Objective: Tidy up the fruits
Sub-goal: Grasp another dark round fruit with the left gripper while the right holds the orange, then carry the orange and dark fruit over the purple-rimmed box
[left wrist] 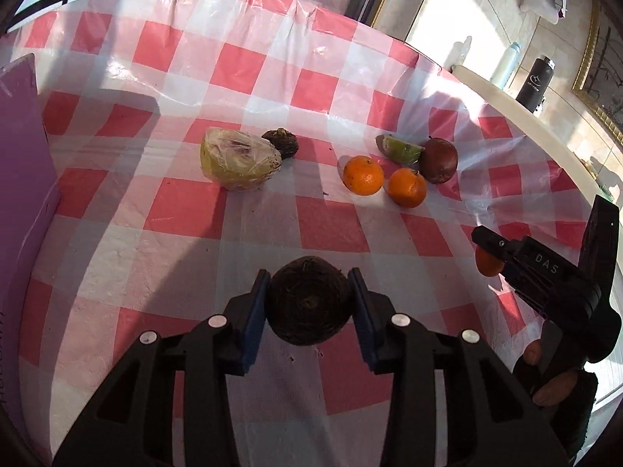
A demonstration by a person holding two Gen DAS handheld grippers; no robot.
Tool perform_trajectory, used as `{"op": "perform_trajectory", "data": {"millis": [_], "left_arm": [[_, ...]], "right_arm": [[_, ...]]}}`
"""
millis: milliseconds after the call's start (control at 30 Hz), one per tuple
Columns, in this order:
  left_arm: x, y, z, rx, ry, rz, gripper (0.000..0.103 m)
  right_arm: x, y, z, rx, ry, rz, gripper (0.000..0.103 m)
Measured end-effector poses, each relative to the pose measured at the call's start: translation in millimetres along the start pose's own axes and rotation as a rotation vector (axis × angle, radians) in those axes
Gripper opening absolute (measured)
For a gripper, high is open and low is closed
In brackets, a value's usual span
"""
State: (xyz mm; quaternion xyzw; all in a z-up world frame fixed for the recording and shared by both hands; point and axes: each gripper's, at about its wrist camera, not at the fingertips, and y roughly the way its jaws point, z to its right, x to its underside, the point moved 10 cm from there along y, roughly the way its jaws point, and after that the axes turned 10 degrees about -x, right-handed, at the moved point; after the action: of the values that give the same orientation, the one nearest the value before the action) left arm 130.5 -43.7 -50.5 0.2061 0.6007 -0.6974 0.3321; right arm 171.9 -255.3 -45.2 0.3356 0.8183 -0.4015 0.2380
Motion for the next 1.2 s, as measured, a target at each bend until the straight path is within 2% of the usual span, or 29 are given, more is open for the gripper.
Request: {"op": "perform_trajectory", "data": {"millis": [133, 300, 800, 900, 1000, 1100, 1200], "left_arm": [[-2, -16, -13, 0.045, -0.065, 0.049, 0.040], [-3, -13, -5, 0.081, -0.053, 0.040, 0.040], [-5, -17, -12, 0.083, -0.090, 0.057, 0.040], [3, -26, -21, 0.081, -0.120, 0.046, 0.040], [20, -50, -34, 0.068, -0.133, 0.063, 0.040], [41, -69, -40, 0.042, -0.096, 0.059, 0.040], [55, -84, -44, 0.012, -0.047, 0.057, 0.041]], "right_arm": [[-1, -1, 0, -0.002, -0.001, 0.003, 0.037], [0, 1, 0, -0.007, 0.003, -0.007, 0.037], [-1, -9, -5, -0.002, -0.005, 0.018, 0.037], [21, -16, -19, -0.006, -0.005, -0.029, 0.037], [52, -37, -45, -0.038, -0.020, -0.025, 0.037], [84, -50, -68, -0.053, -0.038, -0.044, 0.037], [106, -54, -92, -0.045, -0.108, -0.074, 0.037]]}}
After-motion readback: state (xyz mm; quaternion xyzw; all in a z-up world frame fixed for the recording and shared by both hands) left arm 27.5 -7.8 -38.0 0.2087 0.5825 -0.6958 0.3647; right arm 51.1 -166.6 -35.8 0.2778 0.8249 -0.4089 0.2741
